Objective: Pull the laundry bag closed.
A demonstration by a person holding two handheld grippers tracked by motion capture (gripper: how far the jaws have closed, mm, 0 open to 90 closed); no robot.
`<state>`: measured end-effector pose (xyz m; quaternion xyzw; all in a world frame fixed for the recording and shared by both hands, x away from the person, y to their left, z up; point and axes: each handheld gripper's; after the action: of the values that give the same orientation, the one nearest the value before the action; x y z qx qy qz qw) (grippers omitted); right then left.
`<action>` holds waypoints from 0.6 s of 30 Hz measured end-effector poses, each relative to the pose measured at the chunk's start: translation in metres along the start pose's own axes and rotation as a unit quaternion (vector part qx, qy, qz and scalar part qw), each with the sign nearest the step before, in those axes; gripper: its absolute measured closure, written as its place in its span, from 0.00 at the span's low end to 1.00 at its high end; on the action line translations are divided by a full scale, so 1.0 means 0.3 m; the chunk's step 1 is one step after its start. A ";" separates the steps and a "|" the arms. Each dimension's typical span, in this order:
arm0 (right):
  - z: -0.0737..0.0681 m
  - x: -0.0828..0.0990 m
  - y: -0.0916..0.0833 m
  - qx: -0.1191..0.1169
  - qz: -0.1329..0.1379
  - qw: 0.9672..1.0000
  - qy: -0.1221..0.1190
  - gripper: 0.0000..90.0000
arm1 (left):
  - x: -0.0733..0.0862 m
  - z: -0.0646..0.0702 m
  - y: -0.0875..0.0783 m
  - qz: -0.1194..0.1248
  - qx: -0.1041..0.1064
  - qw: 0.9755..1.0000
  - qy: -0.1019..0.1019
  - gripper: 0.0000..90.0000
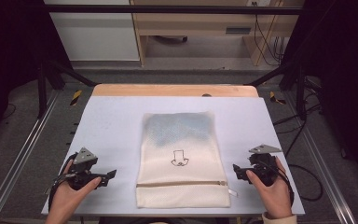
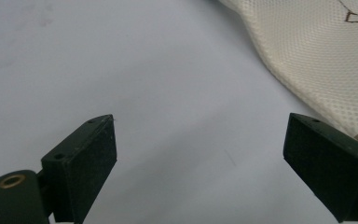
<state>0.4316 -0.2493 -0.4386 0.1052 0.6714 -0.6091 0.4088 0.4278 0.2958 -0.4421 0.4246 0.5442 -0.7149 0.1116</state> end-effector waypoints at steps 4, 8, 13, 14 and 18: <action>0.020 0.009 -0.001 0.010 0.003 1.000 0.006 0.09 | 0.007 -0.028 0.001 0.000 -0.006 1.000 -0.005 0.10; 0.034 0.024 0.006 0.009 -0.002 1.000 0.009 0.09 | 0.015 -0.063 0.002 -0.005 -0.026 1.000 -0.006 0.11; 0.041 0.045 0.013 0.011 -0.006 1.000 0.012 0.08 | 0.026 -0.095 -0.006 0.000 -0.033 0.999 -0.011 0.10; 0.040 0.050 0.013 0.011 -0.005 1.000 0.014 0.08 | 0.028 -0.100 -0.008 0.002 -0.036 0.999 -0.012 0.10; 0.036 0.093 0.014 0.001 -0.016 1.000 0.011 0.07 | 0.030 -0.106 -0.012 0.007 -0.043 0.999 -0.016 0.09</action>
<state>0.4208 -0.2679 -0.4599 0.1020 0.6766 -0.6152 0.3917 0.4354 0.3278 -0.4477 0.4121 0.5693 -0.6968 0.1432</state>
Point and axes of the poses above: each handheld gripper's, and its own axes: y roughly forward along the jaws, x roughly out of its underside, z roughly to its right, and after that the axes turned 5 degrees about -y, right-handed
